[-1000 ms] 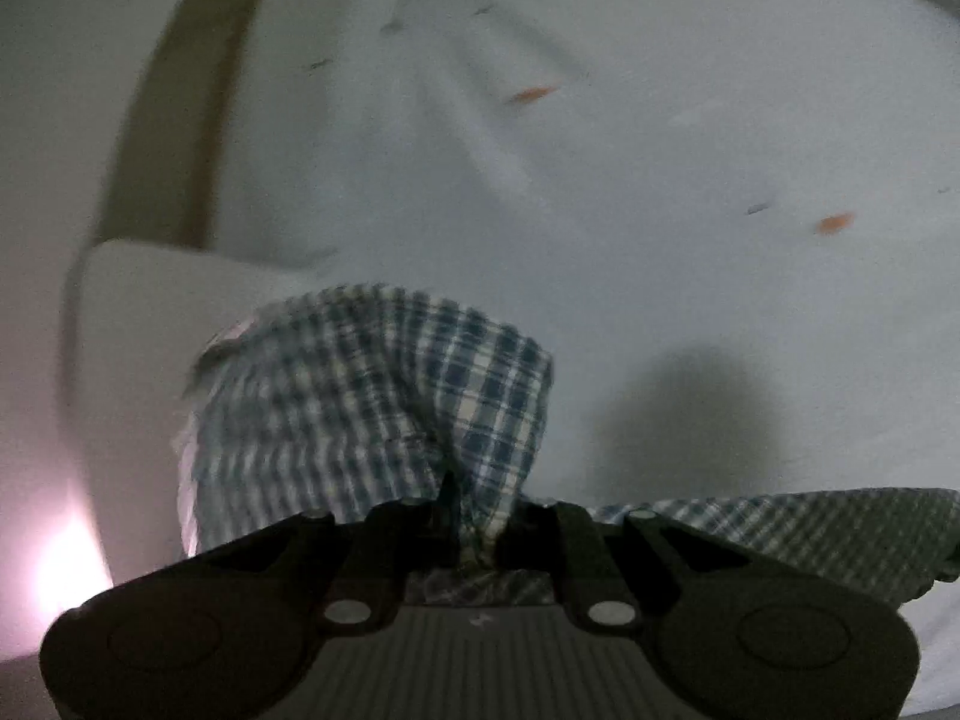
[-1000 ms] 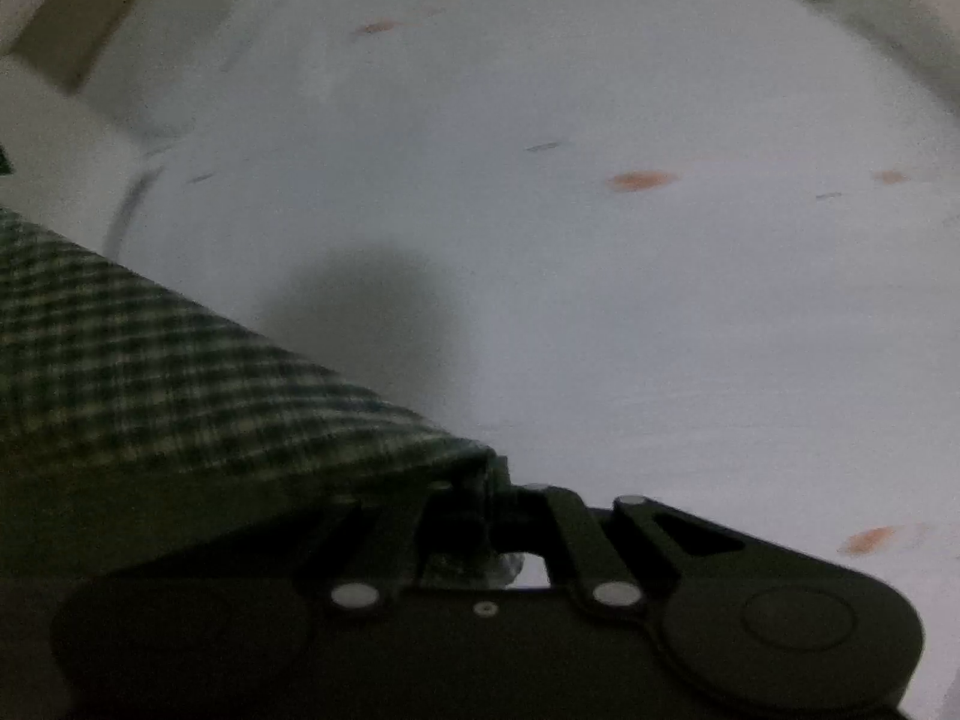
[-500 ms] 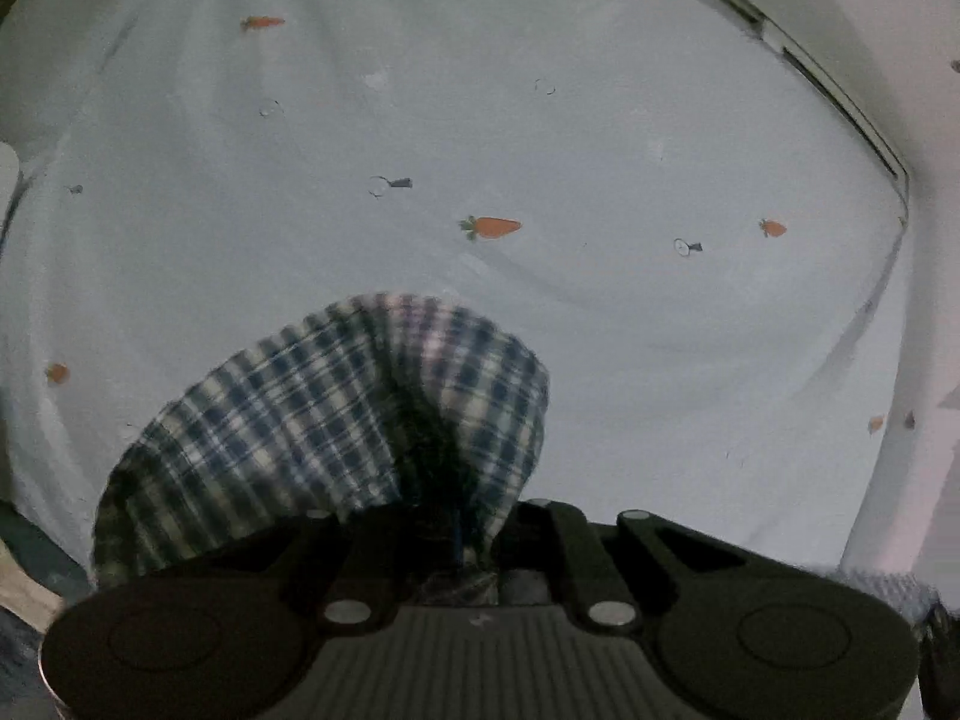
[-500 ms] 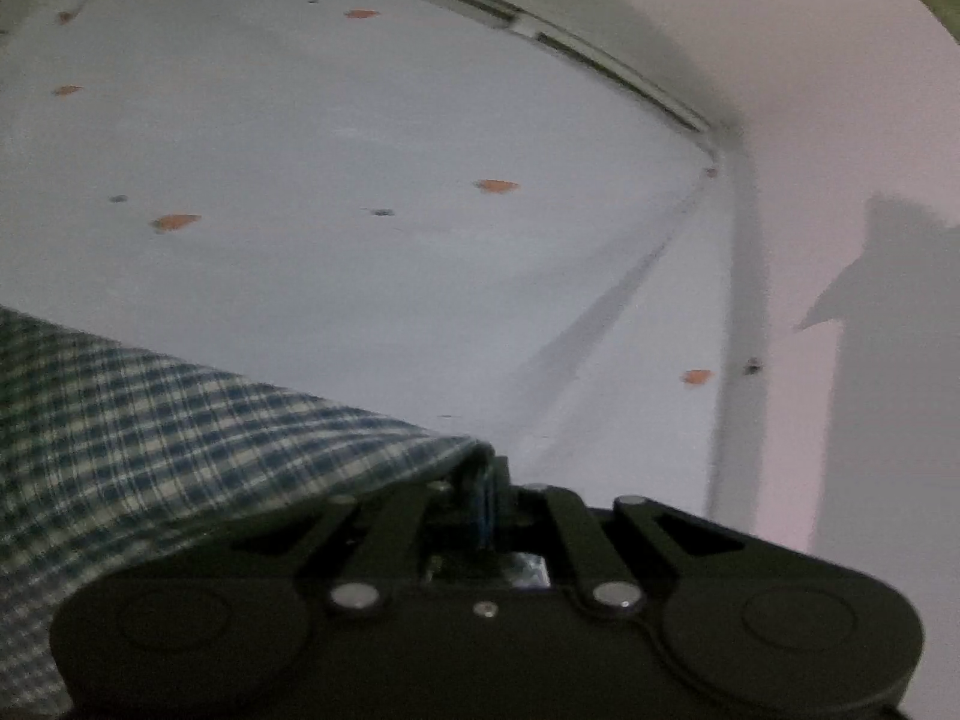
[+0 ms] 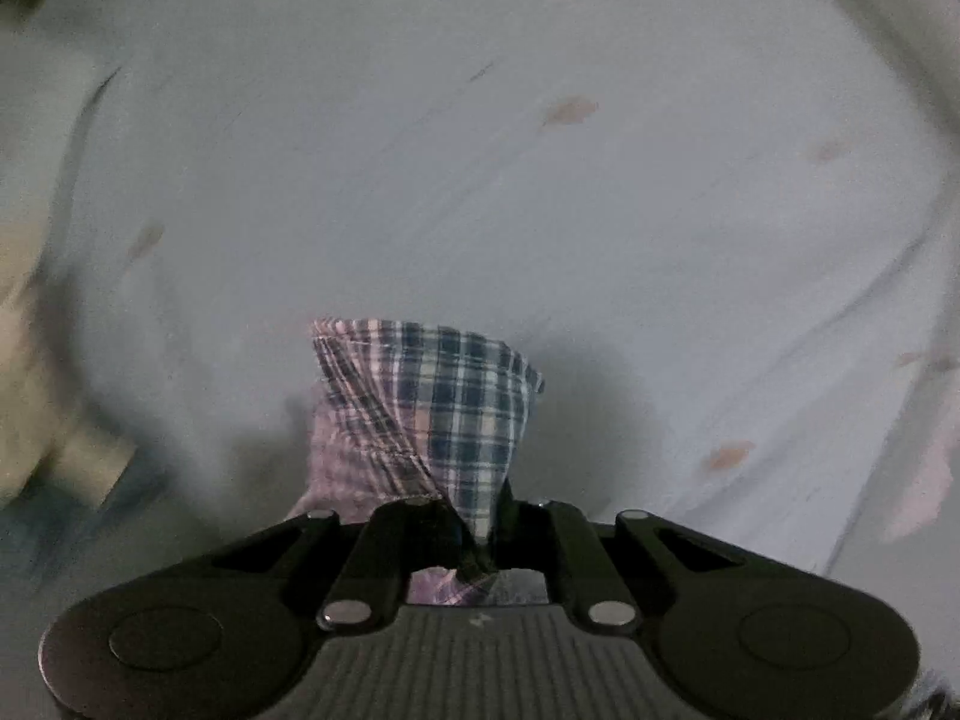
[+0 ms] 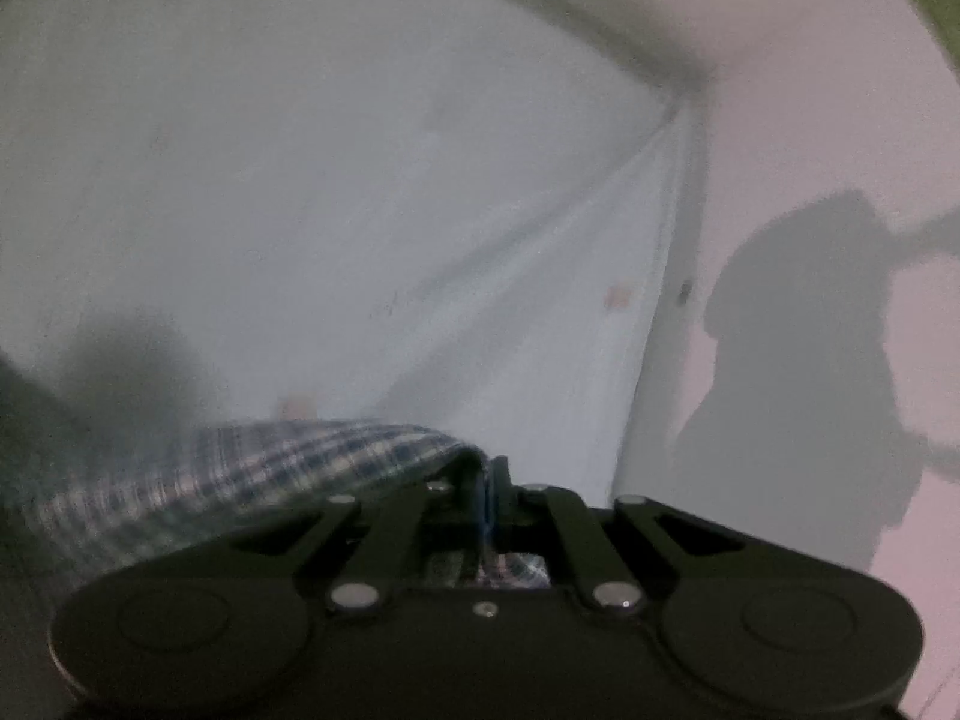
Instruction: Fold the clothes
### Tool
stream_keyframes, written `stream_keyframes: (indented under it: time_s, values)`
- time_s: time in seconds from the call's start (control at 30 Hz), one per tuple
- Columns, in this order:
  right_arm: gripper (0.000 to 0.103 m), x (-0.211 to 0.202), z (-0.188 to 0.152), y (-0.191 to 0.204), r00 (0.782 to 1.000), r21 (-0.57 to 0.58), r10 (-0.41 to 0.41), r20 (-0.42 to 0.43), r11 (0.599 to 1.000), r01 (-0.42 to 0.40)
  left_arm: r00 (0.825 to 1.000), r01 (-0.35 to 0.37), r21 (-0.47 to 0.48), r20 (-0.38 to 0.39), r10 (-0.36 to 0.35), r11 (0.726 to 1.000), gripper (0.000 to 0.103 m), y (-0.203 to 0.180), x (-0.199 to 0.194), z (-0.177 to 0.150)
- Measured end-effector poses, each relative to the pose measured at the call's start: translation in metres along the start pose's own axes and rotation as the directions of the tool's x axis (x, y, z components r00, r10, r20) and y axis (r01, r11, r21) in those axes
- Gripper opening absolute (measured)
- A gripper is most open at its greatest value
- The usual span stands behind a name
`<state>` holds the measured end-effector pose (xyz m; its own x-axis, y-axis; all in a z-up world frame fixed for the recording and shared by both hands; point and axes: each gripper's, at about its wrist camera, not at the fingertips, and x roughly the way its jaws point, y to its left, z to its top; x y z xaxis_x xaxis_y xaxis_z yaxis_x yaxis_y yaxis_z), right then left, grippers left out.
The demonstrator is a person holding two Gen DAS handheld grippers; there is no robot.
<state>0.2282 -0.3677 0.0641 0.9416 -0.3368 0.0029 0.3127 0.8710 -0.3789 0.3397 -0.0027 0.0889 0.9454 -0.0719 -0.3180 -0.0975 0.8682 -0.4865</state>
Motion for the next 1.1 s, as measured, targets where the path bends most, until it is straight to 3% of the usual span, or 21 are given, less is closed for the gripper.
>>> stream_keyframes:
  time_s: [0.03,0.07,0.13,0.17,0.27,0.33,0.4,0.43,0.47,0.5,0.53,0.57,0.67,0.77,0.93,1.1]
  values:
    - [0.001,-0.003,-0.022,0.005,0.995,-0.002,0.038,-0.089,0.999,-0.038,0.996,-0.064,-0.044,-0.068,0.061,0.997,0.007,0.022,0.001,-0.022]
    - [0.001,-0.005,-0.049,0.013,0.976,-0.004,0.074,-0.206,0.997,-0.077,0.984,-0.135,-0.074,-0.129,0.125,0.988,0.007,0.043,0.001,-0.043]
    - [0.001,-0.012,-0.103,0.030,0.907,-0.013,0.129,-0.402,0.989,-0.146,0.931,-0.295,-0.103,-0.255,0.261,0.950,0.006,0.085,-0.003,-0.088]
    - [0.001,-0.016,-0.133,0.039,0.852,-0.010,0.151,-0.501,0.984,-0.180,0.897,-0.360,-0.108,-0.312,0.313,0.927,0.006,0.104,-0.007,-0.109]
    - [0.001,-0.026,-0.202,0.056,0.649,0.050,0.231,-0.725,0.958,-0.284,0.791,-0.503,-0.112,-0.459,0.404,0.857,0.006,0.151,-0.016,-0.155]
    - [0.002,-0.026,-0.226,0.055,0.475,0.152,0.316,-0.821,0.924,-0.351,0.736,-0.551,-0.085,-0.520,0.435,0.830,0.007,0.170,-0.023,-0.172]
    - [0.006,-0.024,-0.227,0.054,0.437,0.180,0.342,-0.832,0.911,-0.370,0.692,-0.563,-0.006,-0.550,0.468,0.826,0.010,0.178,-0.024,-0.174]
    - [0.014,-0.021,-0.221,0.051,0.446,0.192,0.360,-0.819,0.905,-0.379,0.685,-0.553,0.035,-0.549,0.479,0.832,0.013,0.178,-0.024,-0.175]
    - [0.020,-0.016,-0.214,0.048,0.458,0.203,0.379,-0.804,0.899,-0.387,0.694,-0.535,0.064,-0.535,0.482,0.842,0.015,0.170,-0.021,-0.169]
    - [0.035,-0.009,-0.203,0.048,0.488,0.208,0.391,-0.780,0.898,-0.387,0.711,-0.509,0.088,-0.519,0.475,0.856,0.017,0.165,-0.020,-0.164]
    - [0.042,-0.002,-0.191,0.049,0.519,0.212,0.401,-0.755,0.898,-0.386,0.729,-0.478,0.113,-0.502,0.465,0.871,0.024,0.158,-0.013,-0.155]
    - [0.043,0.006,-0.179,0.049,0.549,0.216,0.411,-0.728,0.898,-0.384,0.749,-0.448,0.138,-0.481,0.455,0.883,0.031,0.152,-0.009,-0.147]
    - [0.052,0.035,-0.155,0.064,0.614,0.246,0.443,-0.653,0.891,-0.381,0.815,-0.346,0.211,-0.414,0.404,0.914,0.051,0.139,0.014,-0.132]
    - [0.057,0.072,-0.137,0.080,0.655,0.265,0.457,-0.601,0.888,-0.377,0.863,-0.221,0.292,-0.386,0.326,0.930,0.062,0.120,0.044,-0.120]
    - [0.073,0.142,-0.154,0.111,0.644,0.229,0.416,-0.642,0.906,-0.357,0.901,-0.061,0.362,-0.381,0.208,0.930,0.075,0.103,0.105,-0.100]
    - [0.075,0.211,-0.172,0.141,0.629,0.189,0.371,-0.683,0.922,-0.338,0.898,0.009,0.369,-0.412,0.155,0.929,0.078,0.100,0.174,-0.094]
